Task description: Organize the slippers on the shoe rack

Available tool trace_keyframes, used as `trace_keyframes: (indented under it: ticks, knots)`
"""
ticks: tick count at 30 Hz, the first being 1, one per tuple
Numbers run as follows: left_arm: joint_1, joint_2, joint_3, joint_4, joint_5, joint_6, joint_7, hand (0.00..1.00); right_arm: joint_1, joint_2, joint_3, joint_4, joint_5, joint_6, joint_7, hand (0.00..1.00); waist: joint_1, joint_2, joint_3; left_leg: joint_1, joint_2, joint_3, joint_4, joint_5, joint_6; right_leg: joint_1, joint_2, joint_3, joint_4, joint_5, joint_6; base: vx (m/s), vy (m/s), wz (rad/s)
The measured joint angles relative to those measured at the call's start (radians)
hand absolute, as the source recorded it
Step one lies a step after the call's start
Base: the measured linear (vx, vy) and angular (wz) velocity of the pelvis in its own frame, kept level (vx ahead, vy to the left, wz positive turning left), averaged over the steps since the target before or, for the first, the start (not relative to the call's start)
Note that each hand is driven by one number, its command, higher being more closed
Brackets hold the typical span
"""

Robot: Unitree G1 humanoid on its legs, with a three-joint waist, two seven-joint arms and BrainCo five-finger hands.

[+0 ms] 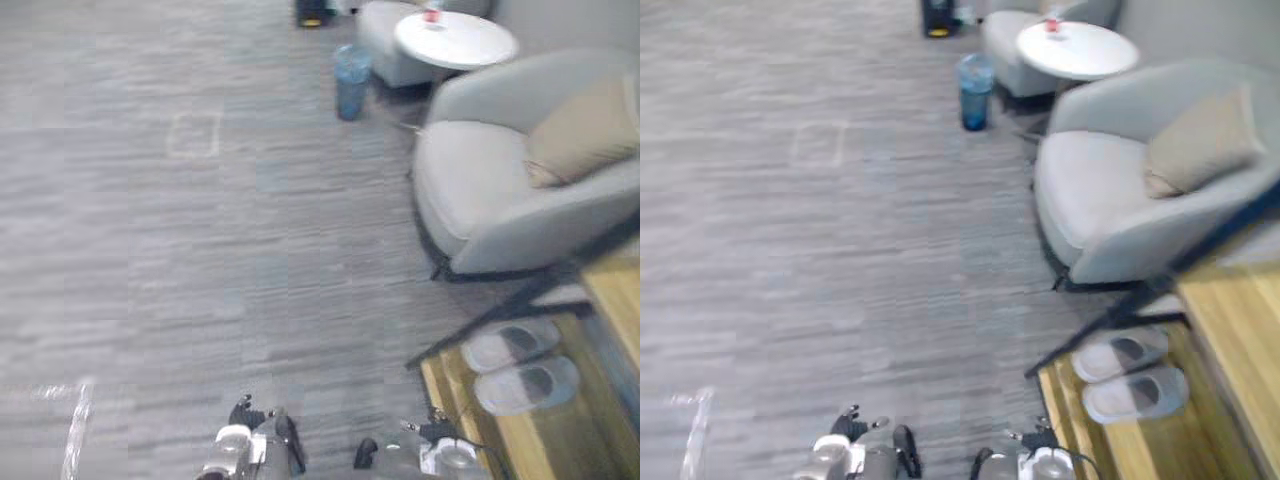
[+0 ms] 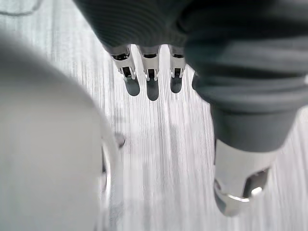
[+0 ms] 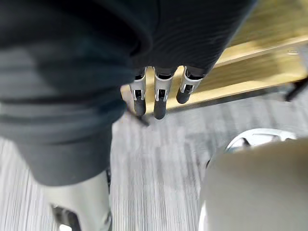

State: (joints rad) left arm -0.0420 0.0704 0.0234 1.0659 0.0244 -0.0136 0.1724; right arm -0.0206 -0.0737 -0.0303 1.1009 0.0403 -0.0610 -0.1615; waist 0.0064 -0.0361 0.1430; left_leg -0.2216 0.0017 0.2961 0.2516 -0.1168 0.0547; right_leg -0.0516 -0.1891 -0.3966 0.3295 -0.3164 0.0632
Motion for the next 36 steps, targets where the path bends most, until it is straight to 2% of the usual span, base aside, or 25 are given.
trace_keyframes:
  ticks: [1,2,3,4,6,8,10,12,13,15,17,18,19,20,22,23,26,28,29,30,31,33,34,35,36]
  knots:
    - [0.003,0.007,0.001,0.002,-0.002,-0.001,0.000,0.00,-0.001,0.002,0.000,0.000,0.000,0.002,0.001,0.00,0.000,-0.002,-0.001,-0.003,-0.013,0.000,0.000,-0.006,0.001,0.005,-0.010,-0.001,0.002,-0.012,0.008,0.10,0.193,1.09]
    - [0.007,0.010,0.002,0.002,-0.008,0.001,0.000,0.00,0.013,0.015,0.000,0.003,-0.001,0.004,0.002,0.00,-0.005,-0.018,-0.002,0.006,-0.017,0.030,0.077,-0.058,0.041,0.023,-0.049,-0.006,0.027,-0.041,0.057,0.21,0.165,0.71]
    - [0.019,0.010,0.014,0.006,-0.018,0.000,0.002,0.00,0.023,0.002,0.000,-0.020,-0.001,0.005,0.004,0.00,-0.001,-0.009,-0.001,0.031,-0.034,0.038,0.108,-0.122,0.014,-0.002,-0.071,0.078,0.190,-0.031,0.076,0.30,0.221,0.62]
    - [0.018,0.007,0.023,0.008,-0.018,0.004,0.003,0.00,0.018,-0.003,0.003,-0.036,0.000,0.005,0.006,0.00,-0.003,-0.008,0.005,0.052,-0.054,0.018,0.107,-0.136,0.022,-0.078,-0.091,0.165,0.355,-0.008,0.039,0.37,0.225,0.46]
    - [0.018,0.007,0.029,0.015,-0.017,0.013,0.002,0.00,0.010,0.002,0.008,-0.062,-0.002,0.000,0.006,0.00,-0.021,0.008,0.011,0.113,-0.062,-0.026,0.057,-0.142,0.020,-0.203,-0.004,0.314,0.520,-0.030,0.027,0.34,0.221,0.59]
    - [0.020,0.007,0.030,0.017,-0.018,0.015,0.002,0.00,0.009,0.004,0.010,-0.060,-0.001,0.000,0.006,0.00,-0.019,0.008,0.011,0.153,-0.069,-0.046,0.010,-0.131,0.021,-0.242,0.049,0.339,0.490,-0.036,0.029,0.29,0.085,0.45]
    - [0.007,0.001,0.030,0.027,-0.017,0.020,0.001,0.00,-0.004,0.005,0.007,-0.059,0.000,-0.004,0.007,0.00,-0.026,0.007,0.014,0.244,-0.082,-0.120,-0.094,-0.122,0.030,-0.313,0.162,0.354,0.263,-0.005,0.023,0.46,0.056,0.68]
    - [-0.001,-0.002,0.030,0.027,-0.015,0.019,-0.001,0.00,-0.012,0.004,-0.001,-0.062,0.001,-0.012,0.008,0.00,-0.045,0.007,0.023,0.313,-0.092,-0.174,-0.152,-0.124,0.017,-0.331,0.206,0.361,0.079,0.114,0.007,0.56,0.020,0.99]
    - [0.006,-0.008,0.029,0.034,-0.007,0.019,-0.002,0.00,-0.015,0.001,-0.007,-0.062,0.001,-0.013,0.007,0.00,-0.067,0.007,0.025,0.359,-0.096,-0.235,-0.162,-0.142,-0.013,-0.330,0.221,0.377,0.042,0.243,-0.051,0.59,-0.019,1.12]
    - [0.002,-0.034,0.046,0.031,0.001,0.016,-0.003,0.00,-0.018,-0.007,-0.008,-0.059,-0.002,-0.005,0.007,0.00,-0.053,0.021,0.011,0.380,-0.077,-0.282,-0.150,-0.138,-0.042,-0.316,0.201,0.338,0.104,0.203,-0.120,0.63,-0.041,0.85]
    - [-0.016,-0.070,0.080,0.021,0.015,0.018,-0.003,0.00,-0.025,-0.012,-0.051,-0.080,0.003,-0.009,0.011,0.00,-0.070,0.025,0.044,0.376,-0.109,-0.280,-0.060,-0.090,-0.092,-0.379,0.159,0.285,0.299,0.140,-0.134,0.55,-0.099,0.71]
    - [0.019,-0.086,0.125,0.001,0.016,0.020,-0.003,0.00,-0.022,-0.013,-0.031,-0.089,-0.003,-0.003,0.011,0.00,-0.066,0.042,0.033,0.319,-0.097,-0.238,0.156,-0.099,-0.112,-0.322,0.182,0.281,0.178,0.177,-0.127,0.48,-0.142,0.57]
    - [0.025,-0.087,0.139,-0.011,0.016,0.019,-0.003,0.00,-0.011,-0.011,-0.017,-0.100,-0.003,0.000,0.010,0.00,-0.069,0.036,0.032,0.283,-0.097,-0.215,0.254,-0.087,-0.134,-0.291,0.180,0.264,0.130,0.161,-0.166,0.46,-0.144,0.05]
    - [0.031,-0.118,0.177,-0.055,0.014,0.014,-0.002,0.00,-0.005,-0.020,0.019,-0.102,-0.002,0.004,0.011,0.00,-0.035,0.089,0.024,0.135,0.013,-0.114,0.601,-0.067,-0.169,-0.209,0.227,0.274,0.075,0.133,-0.184,0.57,-0.054,-0.31]
    - [0.031,-0.111,0.194,-0.088,0.014,0.006,-0.001,0.00,-0.018,0.005,0.047,-0.100,-0.003,0.006,0.011,0.00,-0.006,0.081,0.037,0.007,0.151,-0.021,0.794,-0.120,-0.101,-0.087,0.253,0.292,0.014,0.090,-0.196,0.59,-0.018,-0.35]
    - [0.033,-0.110,0.194,-0.092,0.013,0.007,-0.002,0.00,-0.017,0.019,0.049,-0.100,-0.003,0.007,0.011,0.00,-0.005,0.078,0.039,-0.011,0.165,-0.015,0.795,-0.124,-0.097,-0.064,0.252,0.293,0.003,0.085,-0.195,0.56,-0.031,0.00]
    - [0.022,-0.090,0.186,-0.122,0.011,-0.003,0.000,0.00,-0.011,0.051,0.065,-0.101,-0.001,0.015,0.007,0.00,0.009,0.045,0.048,-0.127,0.198,0.018,0.600,-0.149,-0.107,0.089,0.225,0.302,-0.095,0.051,-0.175,0.59,0.037,0.01]
    - [0.015,-0.088,0.163,-0.117,0.010,-0.010,0.001,0.00,-0.012,0.049,0.031,-0.094,-0.002,0.015,0.004,0.00,0.025,0.048,0.042,-0.168,0.114,-0.037,0.138,-0.052,-0.152,0.181,0.178,0.327,-0.187,0.031,-0.134,0.56,0.142,-0.19]
    - [0.015,-0.087,0.154,-0.113,0.010,-0.011,0.002,0.00,-0.011,0.043,0.031,-0.089,-0.002,0.014,0.002,0.00,0.028,0.052,0.040,-0.171,0.107,-0.055,0.096,-0.033,-0.161,0.190,0.178,0.333,-0.200,0.029,-0.130,0.55,0.211,-0.56]
    - [0.010,-0.075,0.133,-0.095,0.010,-0.018,0.003,0.00,-0.014,0.024,0.036,-0.041,-0.002,0.018,0.003,0.00,0.049,0.053,0.032,-0.188,0.083,-0.085,0.090,0.091,-0.133,0.221,0.165,0.368,-0.234,0.011,-0.097,0.45,0.200,-0.49]
    - [0.003,-0.067,0.134,-0.079,0.010,-0.018,0.003,0.00,-0.020,0.029,0.036,-0.024,-0.003,0.023,0.002,0.00,0.048,0.039,0.023,-0.183,0.057,-0.083,0.096,0.076,-0.085,0.231,0.140,0.382,-0.227,0.002,-0.082,0.73,0.305,-0.21]
    - [-0.006,-0.050,0.134,-0.050,0.011,-0.016,0.001,0.00,-0.017,0.031,0.025,-0.017,-0.004,0.031,0.005,0.00,0.024,0.014,0.019,-0.156,0.024,-0.068,0.099,0.045,-0.040,0.164,0.097,0.419,-0.050,0.012,-0.060,0.65,0.249,0.15]
    - [-0.006,-0.041,0.135,-0.040,0.011,-0.014,0.002,0.00,-0.017,0.033,0.012,-0.016,-0.005,0.033,0.006,0.00,0.025,0.004,0.020,-0.123,0.017,-0.054,0.095,0.030,-0.027,0.102,0.094,0.446,0.121,0.038,-0.008,0.49,0.181,-0.13]
    - [-0.006,-0.027,0.130,-0.024,0.011,-0.006,0.002,0.00,-0.021,0.034,0.005,-0.016,-0.014,0.033,0.007,0.00,0.021,-0.007,0.024,-0.055,0.004,-0.051,0.062,0.009,-0.021,0.025,0.093,0.472,0.329,0.115,0.092,0.68,0.220,-0.16]
    - [-0.004,-0.013,0.109,0.005,0.010,0.010,0.003,0.00,-0.027,0.030,0.003,-0.019,-0.040,0.031,0.006,0.00,0.003,-0.007,0.028,0.049,0.000,-0.049,0.026,-0.015,-0.016,-0.061,0.084,0.465,0.564,0.105,0.084,0.57,0.167,-0.13]
